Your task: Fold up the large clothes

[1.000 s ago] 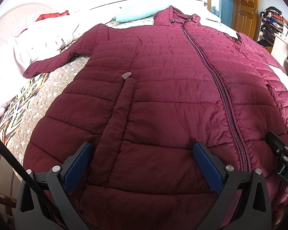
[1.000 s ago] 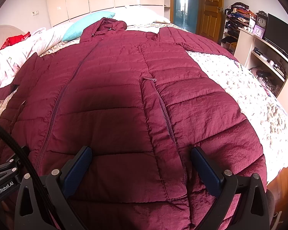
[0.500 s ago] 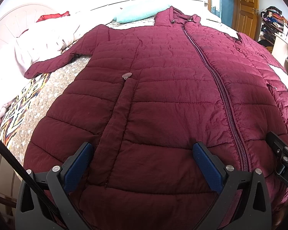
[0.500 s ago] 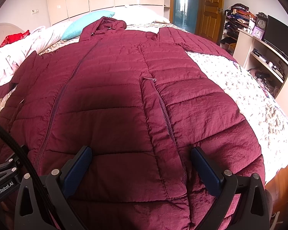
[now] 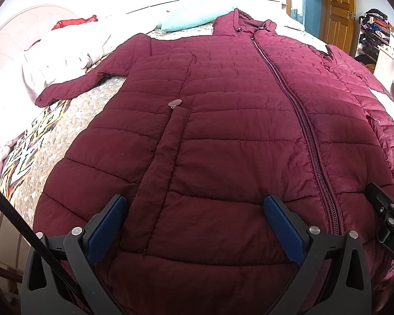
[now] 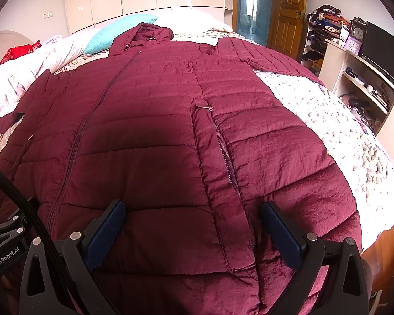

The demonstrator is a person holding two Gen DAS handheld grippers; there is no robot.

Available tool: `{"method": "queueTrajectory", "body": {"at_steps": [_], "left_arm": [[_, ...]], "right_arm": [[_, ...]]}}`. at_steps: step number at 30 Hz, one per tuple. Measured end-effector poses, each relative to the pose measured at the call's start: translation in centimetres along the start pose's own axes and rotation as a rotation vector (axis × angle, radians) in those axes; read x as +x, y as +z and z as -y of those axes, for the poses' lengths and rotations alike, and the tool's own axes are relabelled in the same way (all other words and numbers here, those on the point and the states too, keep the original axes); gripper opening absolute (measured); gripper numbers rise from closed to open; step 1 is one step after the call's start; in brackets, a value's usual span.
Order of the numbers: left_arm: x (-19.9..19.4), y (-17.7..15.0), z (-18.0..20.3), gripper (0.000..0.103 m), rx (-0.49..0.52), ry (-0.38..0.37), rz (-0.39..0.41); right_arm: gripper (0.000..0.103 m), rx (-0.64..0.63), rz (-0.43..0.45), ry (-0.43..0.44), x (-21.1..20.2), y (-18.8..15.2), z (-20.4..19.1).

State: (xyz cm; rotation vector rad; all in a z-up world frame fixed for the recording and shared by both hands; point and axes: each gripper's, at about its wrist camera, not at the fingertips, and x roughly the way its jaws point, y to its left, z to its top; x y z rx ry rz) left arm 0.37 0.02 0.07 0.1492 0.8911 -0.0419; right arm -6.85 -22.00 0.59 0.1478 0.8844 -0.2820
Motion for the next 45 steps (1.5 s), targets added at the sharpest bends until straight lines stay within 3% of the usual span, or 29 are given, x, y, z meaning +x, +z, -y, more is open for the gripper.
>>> {"method": "queueTrajectory", "body": {"at_steps": [13,18,24,29,35,41,45], "left_arm": [[-0.7,0.9,0.8,0.100,0.074,0.036,-0.016],[-4.9,1.9,0.2,0.099,0.057,0.009,0.068],[-12.1,4.4,-1.2,0.099,0.024,-0.020,0.201],[-18.1,6.1,-2.1,0.099,-0.002,-0.038,0.287],[-27.1,8.2,-3.6,0.099,0.014,-0.054,0.457],[-37.0,11.5,-5.9,0.099,0.050,0.026,0.656],[-44.1,15.0,-9.5,0.099,-0.023,0.083,0.776]], "right_arm": [[0.103,-0.008,0.014,0.024,-0.4,-0.2,0.3],[0.102,-0.021,-0.026,0.056,-1.4,0.5,0.7],[0.102,-0.050,0.052,0.069,-6.9,1.2,1.6],[0.102,-0.099,0.181,0.100,-15.1,3.3,2.3],[0.102,-0.102,0.333,0.192,-25.9,8.0,3.7],[0.102,-0.091,0.526,0.322,-38.9,14.2,5.4],[0.103,-0.071,0.617,0.440,-48.3,19.9,5.5]]}}
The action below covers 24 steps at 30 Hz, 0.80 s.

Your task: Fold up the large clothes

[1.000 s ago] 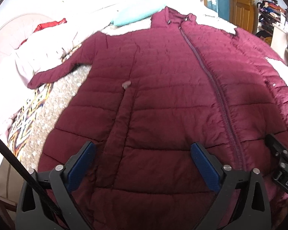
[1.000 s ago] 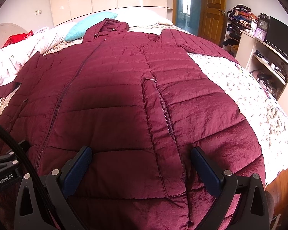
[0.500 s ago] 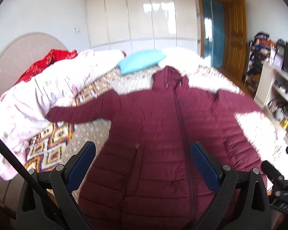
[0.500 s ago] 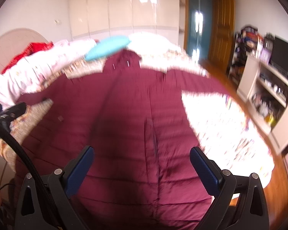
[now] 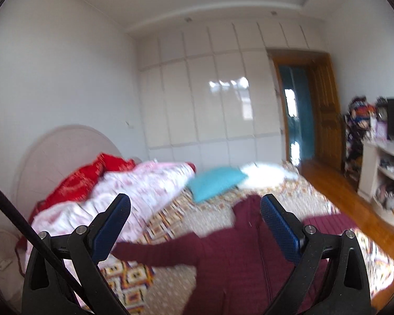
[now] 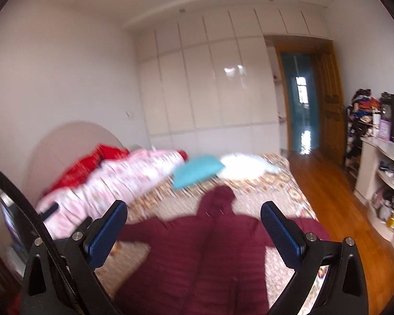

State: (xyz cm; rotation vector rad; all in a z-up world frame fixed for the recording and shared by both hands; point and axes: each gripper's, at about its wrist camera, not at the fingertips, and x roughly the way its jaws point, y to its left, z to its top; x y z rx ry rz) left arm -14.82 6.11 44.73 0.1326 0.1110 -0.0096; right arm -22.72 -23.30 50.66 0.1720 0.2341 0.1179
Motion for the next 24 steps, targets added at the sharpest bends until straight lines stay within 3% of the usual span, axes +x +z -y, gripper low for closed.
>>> {"method": "queueTrajectory", "body": {"at_steps": [2,5,8,13,19,24], "left_arm": [[-0.6,3.4,-2.0,0.101,-0.028,0.063,0.060],[-0.8,6.9,-4.1,0.102,-0.022,0.165,0.123],[0.5,7.5,-4.8,0.103,-0.015,0.156,0.087],[4.7,2.3,-2.9,0.103,-0.045,0.050,-0.003],[11.0,-8.1,3.5,0.103,0.057,-0.012,-0.092],[15.7,-16.3,7.3,0.103,0.008,-0.104,-0.205]], "right_arm": [[0.103,-0.003,0.041,0.008,-1.2,4.5,-1.4],[0.103,-0.021,0.100,-0.039,-2.1,8.1,-3.1],[0.103,-0.039,0.085,-0.059,-0.5,7.8,-4.1],[0.103,-0.132,-0.016,-0.082,7.8,0.9,-3.7],[0.103,-0.127,-0.226,-0.142,19.0,-11.3,1.6],[0.103,-0.102,-0.368,-0.218,25.0,-20.9,7.0]]}}
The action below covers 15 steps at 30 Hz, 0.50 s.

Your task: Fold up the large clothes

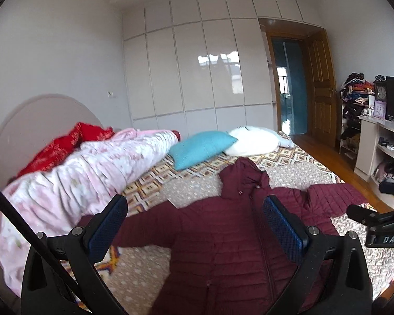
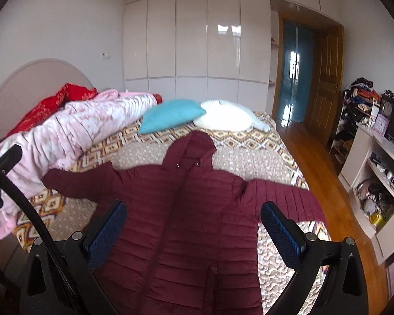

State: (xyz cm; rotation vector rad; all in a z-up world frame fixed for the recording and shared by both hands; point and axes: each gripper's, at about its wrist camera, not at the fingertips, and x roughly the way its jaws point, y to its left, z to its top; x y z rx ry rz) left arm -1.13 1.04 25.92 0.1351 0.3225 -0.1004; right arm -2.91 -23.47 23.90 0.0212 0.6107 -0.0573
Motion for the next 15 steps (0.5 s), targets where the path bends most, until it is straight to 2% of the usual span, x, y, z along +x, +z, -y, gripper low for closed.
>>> {"method": "queueTrajectory", "body": {"at_steps": [2,7,10,15], "left_arm": [[3.0,-2.5,0.9,0.103,-0.025,-0.039,-0.085],[11.5,-8.5,3.1,0.102,-0.078,-0.119,-0.363],[15.0,-11.4,3.9,0.102,-0.091,-0.132,-0.459],[18.1,-14.2,4.4,0.102,-0.062,-0.101,-0.522]], "right_arm": [[0.103,0.028,-0.053,-0.015,2.4,-2.0,1.6],[0.103,0.062,-0.183,-0.075,7.4,-6.3,4.5],[0.103,0.055,-0.229,-0.105,9.6,-8.0,5.0],[0.103,0.049,-0.289,-0.112,13.2,-9.3,4.8]]}}
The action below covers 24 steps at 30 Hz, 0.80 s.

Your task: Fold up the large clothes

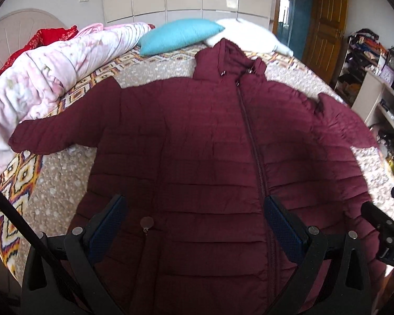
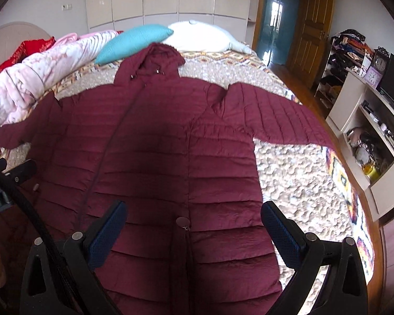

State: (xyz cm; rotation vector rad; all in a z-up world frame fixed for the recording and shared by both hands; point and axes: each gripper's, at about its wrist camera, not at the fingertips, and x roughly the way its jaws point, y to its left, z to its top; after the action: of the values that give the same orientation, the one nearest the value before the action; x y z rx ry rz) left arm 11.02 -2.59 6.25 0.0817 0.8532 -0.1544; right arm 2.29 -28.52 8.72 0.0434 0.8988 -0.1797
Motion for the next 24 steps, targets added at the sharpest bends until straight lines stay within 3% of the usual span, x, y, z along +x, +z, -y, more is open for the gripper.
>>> {"method": "queueTrajectory", "body": {"at_steps": [5,11,24], "left_arm": [[3.1,-0.5,0.3,0.102,0.035,0.035,-0.037],[5.8,-1.0,-0.2,0.102,0.009,0.023,-0.097],[6.9,-1.4,-0.2,0.103,-0.017,0.037,-0.097]], "right_arm": [[0.103,-0.008,-0.022,-0.004,2.6,0.1,-1.0],[0.103,-0.016,-0.021,-0.010,4.5,0.2,-1.9],[0.103,0.027,-0.034,0.005,7.4,-1.1,-2.3]]}}
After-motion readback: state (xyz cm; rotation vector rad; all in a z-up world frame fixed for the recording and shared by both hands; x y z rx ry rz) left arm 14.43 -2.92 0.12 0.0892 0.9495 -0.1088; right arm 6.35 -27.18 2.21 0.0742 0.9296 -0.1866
